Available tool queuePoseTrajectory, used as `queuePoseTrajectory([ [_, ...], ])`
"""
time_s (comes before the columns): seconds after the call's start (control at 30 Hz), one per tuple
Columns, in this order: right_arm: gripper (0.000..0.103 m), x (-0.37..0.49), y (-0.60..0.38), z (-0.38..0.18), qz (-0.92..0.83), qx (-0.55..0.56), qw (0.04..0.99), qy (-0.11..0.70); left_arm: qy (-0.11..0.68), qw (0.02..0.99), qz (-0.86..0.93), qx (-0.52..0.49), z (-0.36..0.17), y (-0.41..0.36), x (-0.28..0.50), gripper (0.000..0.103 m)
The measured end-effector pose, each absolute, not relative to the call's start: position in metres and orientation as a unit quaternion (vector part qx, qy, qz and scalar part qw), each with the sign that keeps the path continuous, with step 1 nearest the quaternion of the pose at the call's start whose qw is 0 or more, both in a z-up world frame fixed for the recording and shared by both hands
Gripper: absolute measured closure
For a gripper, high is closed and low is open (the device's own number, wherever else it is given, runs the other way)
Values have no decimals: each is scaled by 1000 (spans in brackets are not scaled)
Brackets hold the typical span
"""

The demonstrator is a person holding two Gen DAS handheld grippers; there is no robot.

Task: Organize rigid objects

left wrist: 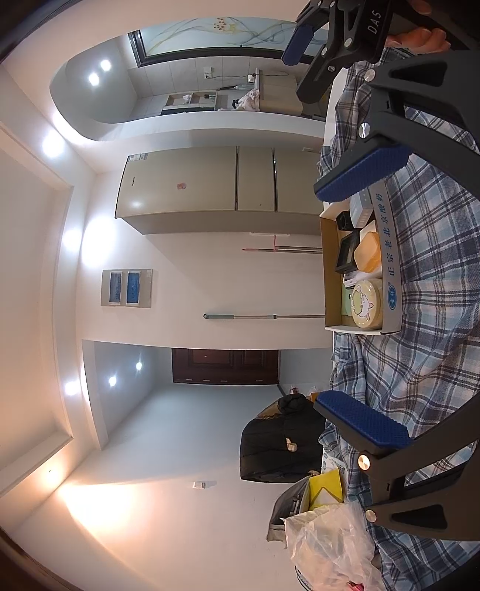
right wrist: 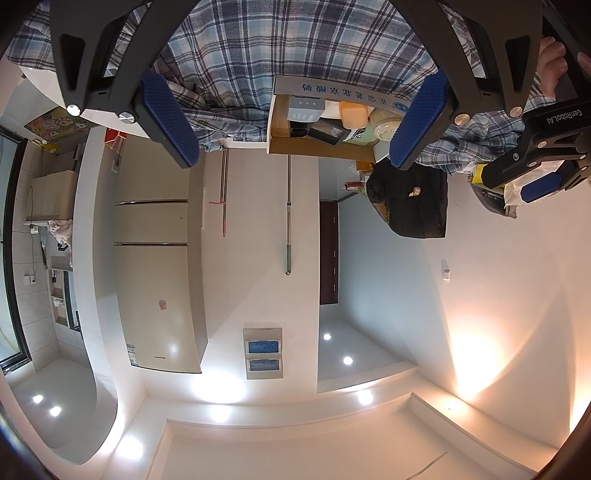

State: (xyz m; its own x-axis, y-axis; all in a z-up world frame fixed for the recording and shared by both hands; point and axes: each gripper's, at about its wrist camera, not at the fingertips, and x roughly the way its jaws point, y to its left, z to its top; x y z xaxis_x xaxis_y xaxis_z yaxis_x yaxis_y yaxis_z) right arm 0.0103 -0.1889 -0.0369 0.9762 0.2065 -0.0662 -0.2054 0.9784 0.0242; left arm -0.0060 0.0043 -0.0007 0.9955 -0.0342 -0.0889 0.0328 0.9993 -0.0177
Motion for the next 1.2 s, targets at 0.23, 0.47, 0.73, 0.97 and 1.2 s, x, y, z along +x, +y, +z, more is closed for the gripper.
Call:
queuePoseTrajectory([
  [0.23, 0, 10, -189, -37, 104, 8, 994, 34, 48, 999, -14, -14, 1, 6, -6, 0],
  [0.47, 0, 11, -190, -37, 104, 8, 994, 35, 43, 999, -10, -12, 1, 8, -6, 0],
  [0.73, 0, 9, -191, -36, 102, 8, 994, 34, 43, 999, -9, -13, -1, 8, -7, 0],
  [0.97, 0, 8, -190, -34, 101, 7, 994, 32, 44, 999, -8, -13, -1, 8, -7, 0],
  [1.2, 0, 8, -190, -34, 101, 7, 994, 32, 43, 999, -8, -13, -1, 8, -7, 0],
])
